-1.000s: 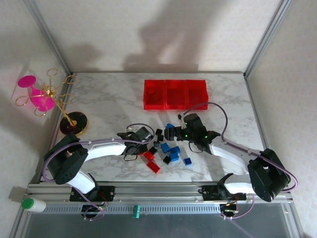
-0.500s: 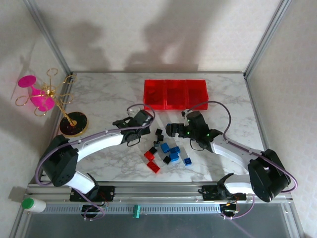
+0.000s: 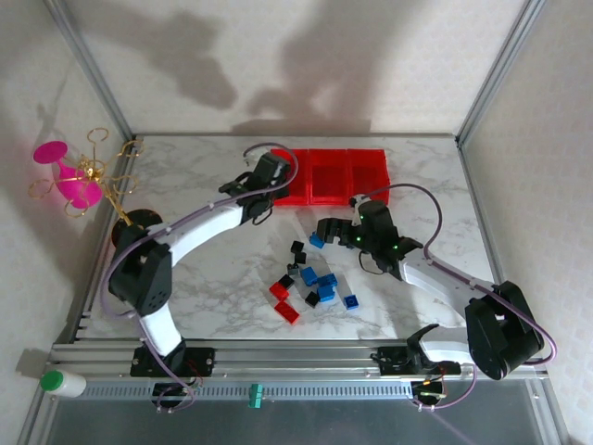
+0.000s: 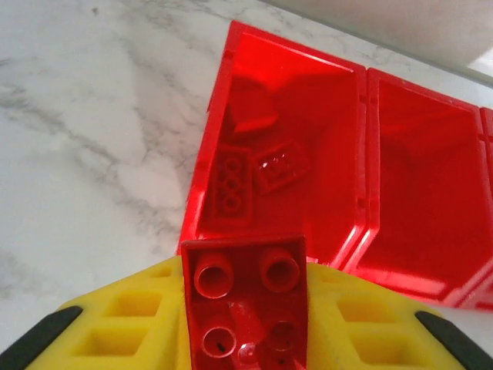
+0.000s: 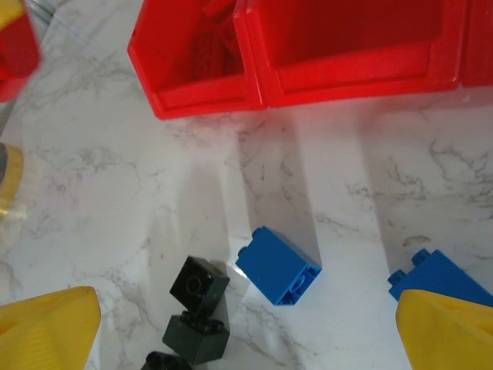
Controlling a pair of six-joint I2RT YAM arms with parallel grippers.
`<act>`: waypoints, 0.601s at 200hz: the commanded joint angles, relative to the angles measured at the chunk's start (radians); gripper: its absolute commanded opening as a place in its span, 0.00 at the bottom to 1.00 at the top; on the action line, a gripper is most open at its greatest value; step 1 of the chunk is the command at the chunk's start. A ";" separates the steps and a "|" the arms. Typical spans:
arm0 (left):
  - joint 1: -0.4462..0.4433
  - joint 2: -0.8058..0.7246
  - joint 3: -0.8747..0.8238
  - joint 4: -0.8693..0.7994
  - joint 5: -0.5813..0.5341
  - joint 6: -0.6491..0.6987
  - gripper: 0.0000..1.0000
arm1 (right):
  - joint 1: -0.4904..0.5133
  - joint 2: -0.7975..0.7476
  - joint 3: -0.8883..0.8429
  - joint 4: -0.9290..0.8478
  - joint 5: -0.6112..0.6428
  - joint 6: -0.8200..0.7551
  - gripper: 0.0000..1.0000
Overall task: Sort the legos into containers by color
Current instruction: Place the lego in the container.
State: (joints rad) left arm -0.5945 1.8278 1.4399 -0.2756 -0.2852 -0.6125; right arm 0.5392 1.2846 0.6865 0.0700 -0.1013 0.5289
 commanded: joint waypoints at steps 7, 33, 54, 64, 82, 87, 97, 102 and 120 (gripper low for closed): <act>0.019 0.137 0.144 0.015 -0.016 0.073 0.19 | -0.020 0.005 0.037 0.049 -0.001 0.021 0.99; 0.027 0.256 0.267 -0.005 -0.044 0.107 0.19 | -0.028 0.005 0.044 0.054 -0.008 0.018 0.99; 0.042 0.340 0.350 -0.019 -0.049 0.121 0.21 | -0.034 0.000 0.038 0.054 -0.003 0.014 0.99; 0.049 0.380 0.392 -0.024 -0.036 0.131 0.21 | -0.035 -0.003 0.032 0.057 0.000 0.014 0.99; 0.054 0.452 0.477 -0.050 -0.047 0.152 0.22 | -0.037 -0.005 0.024 0.062 0.005 0.016 0.99; 0.055 0.470 0.502 -0.059 -0.048 0.159 0.23 | -0.038 -0.005 0.022 0.064 0.004 0.016 0.99; 0.055 0.496 0.536 -0.061 -0.058 0.172 0.25 | -0.037 -0.006 0.020 0.068 0.004 0.014 0.99; 0.056 0.506 0.546 -0.059 -0.060 0.179 0.27 | -0.038 -0.007 0.018 0.071 0.004 0.014 0.99; 0.060 0.544 0.591 -0.068 -0.059 0.191 0.36 | -0.037 -0.004 0.015 0.076 0.005 0.014 0.99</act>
State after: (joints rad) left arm -0.5415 2.3257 1.9518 -0.2970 -0.3096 -0.4671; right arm 0.5098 1.2850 0.7002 0.1135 -0.1013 0.5396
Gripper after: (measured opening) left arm 0.323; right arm 0.988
